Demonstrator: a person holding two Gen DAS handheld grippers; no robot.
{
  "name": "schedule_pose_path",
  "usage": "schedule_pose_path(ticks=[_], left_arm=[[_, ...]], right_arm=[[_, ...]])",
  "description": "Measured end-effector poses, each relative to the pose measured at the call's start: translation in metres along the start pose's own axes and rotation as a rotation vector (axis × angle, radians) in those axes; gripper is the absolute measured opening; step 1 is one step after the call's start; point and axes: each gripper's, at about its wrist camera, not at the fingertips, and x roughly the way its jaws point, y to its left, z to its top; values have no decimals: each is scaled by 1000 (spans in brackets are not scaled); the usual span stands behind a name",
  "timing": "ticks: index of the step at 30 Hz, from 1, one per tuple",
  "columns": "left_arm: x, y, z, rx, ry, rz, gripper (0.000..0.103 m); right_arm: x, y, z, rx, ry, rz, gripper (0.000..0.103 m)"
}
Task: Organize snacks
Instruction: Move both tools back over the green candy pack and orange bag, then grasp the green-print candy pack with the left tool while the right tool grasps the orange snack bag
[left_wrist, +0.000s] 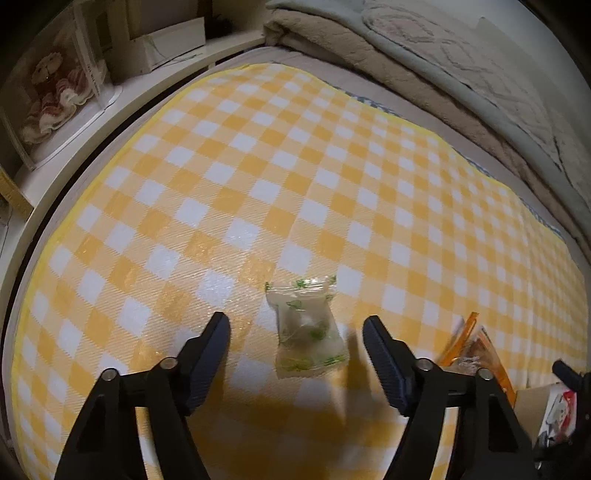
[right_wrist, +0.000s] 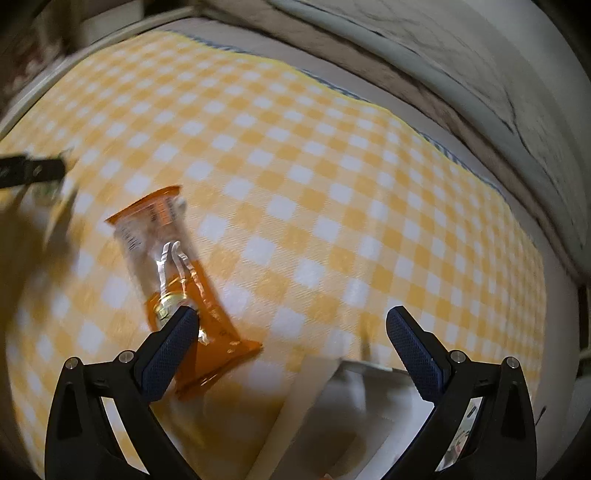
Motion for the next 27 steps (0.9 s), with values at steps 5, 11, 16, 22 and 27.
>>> schedule_pose_path(ticks=[5, 11, 16, 22, 27], left_arm=[[2, 3, -2, -23, -4, -13, 68], [-2, 6, -3, -67, 5, -49, 67], [3, 3, 0, -77, 8, -27, 64], [7, -2, -1, -99, 3, -8, 59], [11, -9, 0, -77, 14, 8, 31]], right_arm=[[-22, 10, 0, -92, -62, 39, 103], [-25, 17, 17, -120, -96, 174, 97], [-2, 36, 22, -177, -52, 274, 78], [20, 39, 16, -158, 4, 343, 70], [30, 34, 14, -76, 48, 373, 45]])
